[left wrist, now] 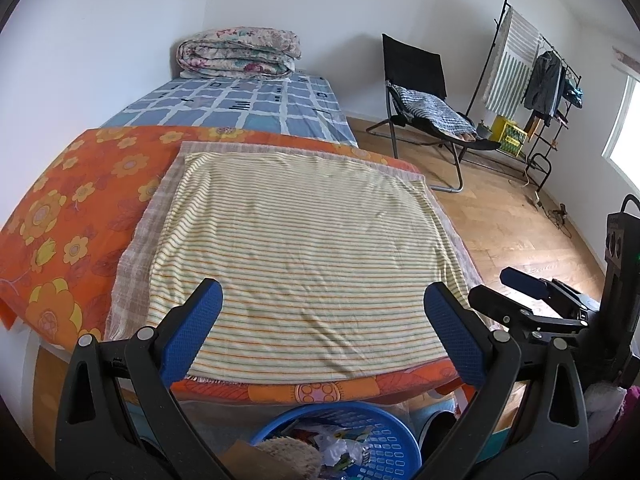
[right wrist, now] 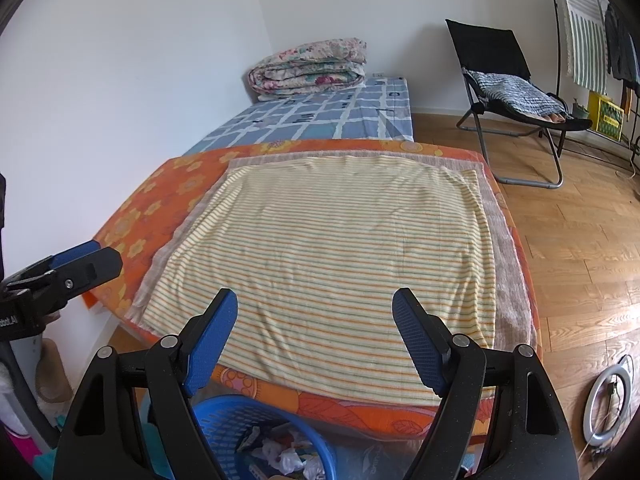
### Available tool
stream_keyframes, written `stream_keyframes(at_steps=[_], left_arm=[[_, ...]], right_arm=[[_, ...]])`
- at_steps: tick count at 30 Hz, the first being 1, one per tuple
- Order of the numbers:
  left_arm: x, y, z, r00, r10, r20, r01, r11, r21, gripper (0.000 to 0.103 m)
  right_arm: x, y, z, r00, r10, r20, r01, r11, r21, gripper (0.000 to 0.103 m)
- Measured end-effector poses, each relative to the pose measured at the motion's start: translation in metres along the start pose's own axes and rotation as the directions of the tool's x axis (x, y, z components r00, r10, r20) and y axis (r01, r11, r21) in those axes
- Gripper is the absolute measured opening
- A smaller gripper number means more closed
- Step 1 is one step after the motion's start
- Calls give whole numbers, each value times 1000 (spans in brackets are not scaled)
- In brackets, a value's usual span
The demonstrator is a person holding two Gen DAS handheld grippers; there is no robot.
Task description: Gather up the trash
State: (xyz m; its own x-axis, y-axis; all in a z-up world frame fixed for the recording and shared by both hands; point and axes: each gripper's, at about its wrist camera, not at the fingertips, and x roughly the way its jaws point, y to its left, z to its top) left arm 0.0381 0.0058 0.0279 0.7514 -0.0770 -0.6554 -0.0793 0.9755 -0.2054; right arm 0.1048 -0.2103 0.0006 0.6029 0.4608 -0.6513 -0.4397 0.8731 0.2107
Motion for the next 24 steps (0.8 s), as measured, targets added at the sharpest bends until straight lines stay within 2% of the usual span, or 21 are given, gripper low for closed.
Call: stream_keyframes(at_steps=[24], left_arm=[[3,2,-5,1000,24,1,-24,1000,0,102]], right_arm=[[4,0,-5,1000,0,-9,0,1000,-3,80]])
